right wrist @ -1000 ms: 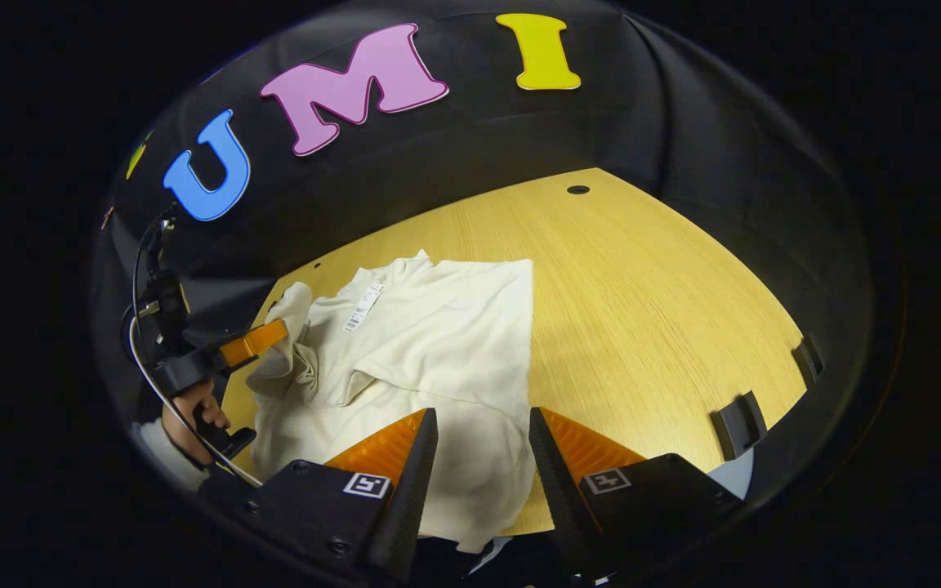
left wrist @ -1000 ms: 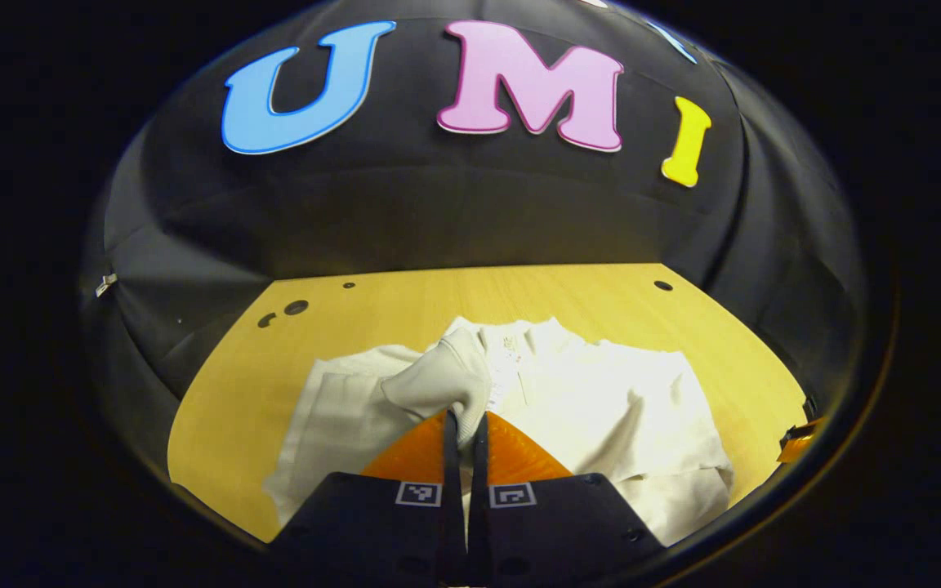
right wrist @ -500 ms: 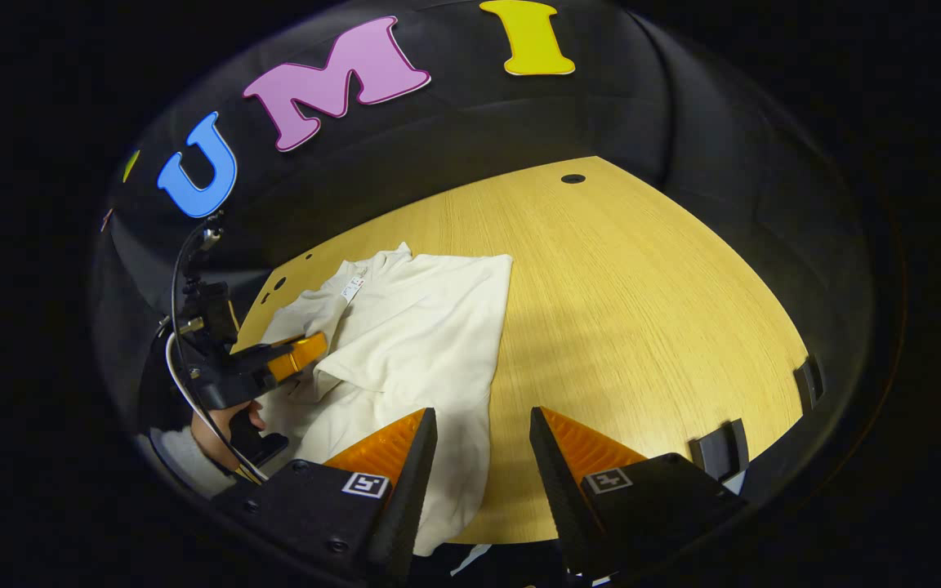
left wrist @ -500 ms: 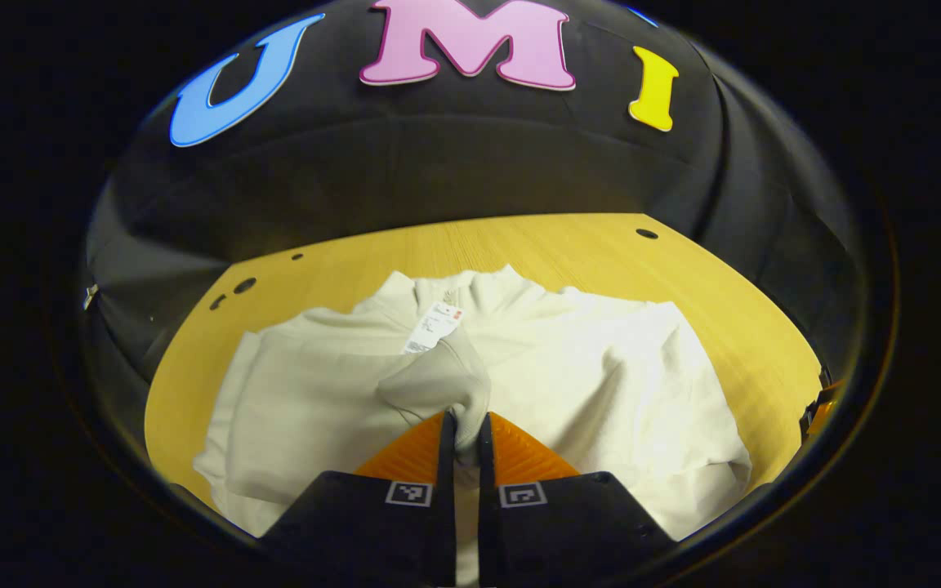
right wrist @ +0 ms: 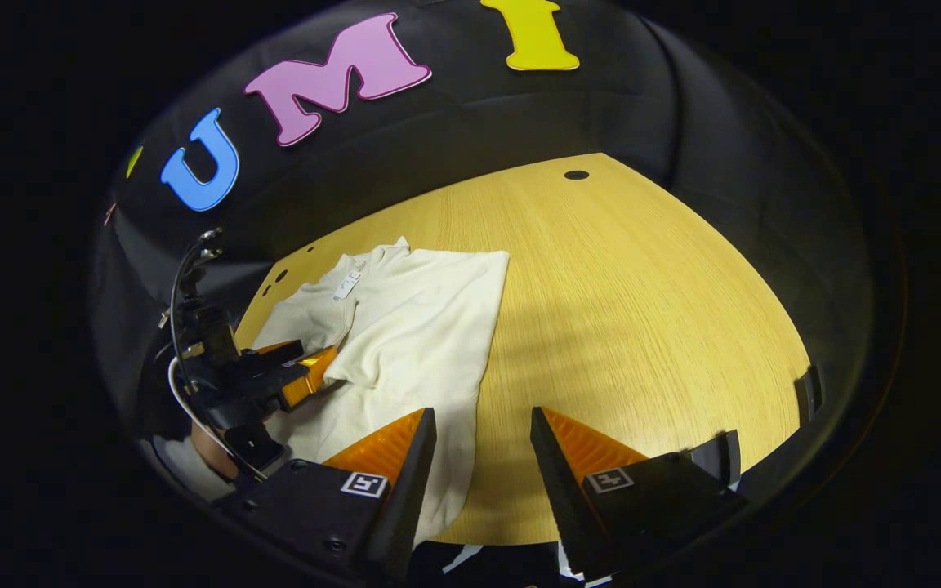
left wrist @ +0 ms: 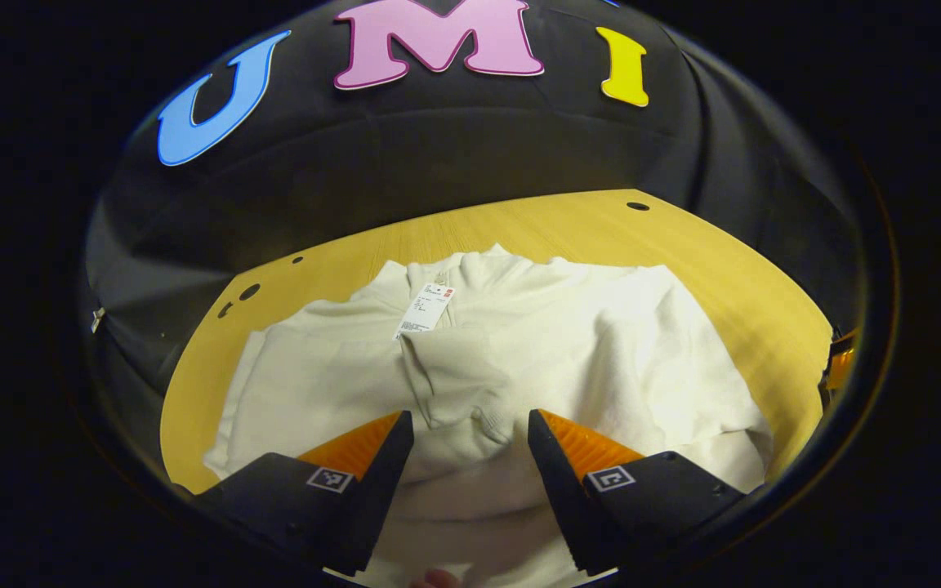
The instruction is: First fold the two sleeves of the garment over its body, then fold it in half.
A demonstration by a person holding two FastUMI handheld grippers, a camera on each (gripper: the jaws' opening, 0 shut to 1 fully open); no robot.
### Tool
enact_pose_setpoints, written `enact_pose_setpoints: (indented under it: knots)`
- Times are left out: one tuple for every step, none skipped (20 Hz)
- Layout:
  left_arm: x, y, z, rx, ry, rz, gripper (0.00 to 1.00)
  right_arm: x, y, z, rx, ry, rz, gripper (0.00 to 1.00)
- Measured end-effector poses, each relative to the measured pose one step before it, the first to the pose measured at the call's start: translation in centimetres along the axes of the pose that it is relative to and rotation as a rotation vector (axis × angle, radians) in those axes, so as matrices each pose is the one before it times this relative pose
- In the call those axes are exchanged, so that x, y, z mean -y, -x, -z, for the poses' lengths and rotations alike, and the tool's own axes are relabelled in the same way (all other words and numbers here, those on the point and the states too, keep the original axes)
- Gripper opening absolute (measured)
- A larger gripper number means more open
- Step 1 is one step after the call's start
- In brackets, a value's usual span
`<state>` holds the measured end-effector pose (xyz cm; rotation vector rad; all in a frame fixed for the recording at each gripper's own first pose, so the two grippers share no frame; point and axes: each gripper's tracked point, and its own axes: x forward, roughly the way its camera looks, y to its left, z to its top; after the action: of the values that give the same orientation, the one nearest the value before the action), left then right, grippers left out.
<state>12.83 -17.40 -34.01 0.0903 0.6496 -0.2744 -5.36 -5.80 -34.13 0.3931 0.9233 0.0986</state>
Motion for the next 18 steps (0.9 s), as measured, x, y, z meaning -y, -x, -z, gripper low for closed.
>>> enact_pose_setpoints:
  knots:
    - [-0.256, 0.687, 0.175, -0.00145, -0.00028, 0.00369, 0.89, -0.316, 0.209, 0.247, -0.00389, 0.00246, 0.00128, 0.73]
    - [-0.140, 0.698, 0.219, -0.00131, 0.00323, 0.00624, 0.89, -0.180, 0.087, 0.313, 0.00022, 0.00040, -0.00136, 0.73]
    - [-0.133, 0.853, 0.083, 0.00060, 0.00558, 0.00967, 0.90, -0.400, 0.213, 0.208, -0.00189, 0.00335, 0.00065, 0.73]
    - [-0.310, 0.972, 0.214, 0.00011, 0.00686, 0.00731, 0.90, -0.360, 0.339, 0.388, -0.00159, 0.00438, 0.00057, 0.73]
    - [-0.372, 1.064, 0.227, 0.00117, 0.00906, 0.00774, 0.91, -0.410, 0.133, 0.544, -0.00566, 0.00622, -0.00066, 0.73]
    - [-0.533, 1.177, 0.322, 0.00156, 0.01085, 0.00742, 0.91, -0.378, 0.284, 0.621, -0.00672, 0.00467, -0.00085, 0.73]
    - [-0.532, 1.037, 0.222, 0.00166, 0.01007, 0.00462, 0.91, -0.493, 0.164, 0.665, -0.00832, 0.00330, -0.00528, 0.74]
    - [-0.727, 1.050, 0.445, -0.00174, 0.00879, 0.00126, 0.91, -0.483, 0.156, 0.830, -0.01095, 0.00240, -0.00062, 0.74]
    - [-0.806, 1.110, 0.452, -0.00287, 0.00919, -0.00167, 0.91, -0.523, 0.119, 0.855, -0.01400, -0.00239, -0.00346, 0.75]
    - [-0.895, 1.131, 0.789, -0.00782, 0.00946, -0.00125, 0.91, -0.527, 0.121, 0.915, -0.01196, -0.00423, -0.00218, 0.80]
    - [-0.965, 1.116, 0.774, -0.00953, 0.00857, -0.00461, 0.90, -0.399, 0.172, 0.930, -0.01384, -0.00590, 0.00051, 0.80]
    - [-1.107, 0.966, 1.055, -0.01346, 0.00443, -0.00428, 0.90, -0.399, -0.045, 0.826, -0.01100, -0.00509, 0.00267, 0.80]
    - [-1.014, 0.944, 1.169, -0.02079, -0.00238, -0.00552, 0.90, -0.297, 0.012, 0.678, -0.00802, -0.00258, 0.00468, 0.81]
    - [-1.056, 0.734, 1.210, -0.01763, -0.00442, -0.01091, 0.90, -0.421, 0.084, 0.625, -0.00902, -0.00151, 0.00192, 0.85]
    - [-1.034, 0.683, 1.085, -0.01764, -0.00230, -0.01003, 0.90, -0.349, 0.082, 0.539, -0.00462, 0.00151, 0.00588, 0.86]
    - [-1.195, 0.551, 1.198, -0.01945, 0.00199, -0.00833, 0.90, -0.107, 0.092, 0.563, -0.00662, 0.00250, 0.00424, 0.87]
    - [-0.962, 0.467, 1.039, -0.01510, 0.00515, -0.00993, 0.91, -0.345, -0.003, 0.568, -0.00792, 0.00264, 0.00491, 0.90]
    - [-0.897, 0.465, 0.952, -0.01278, 0.00314, -0.00697, 0.91, -0.271, -0.056, 0.519, -0.00581, 0.00086, 0.00392, 0.98]
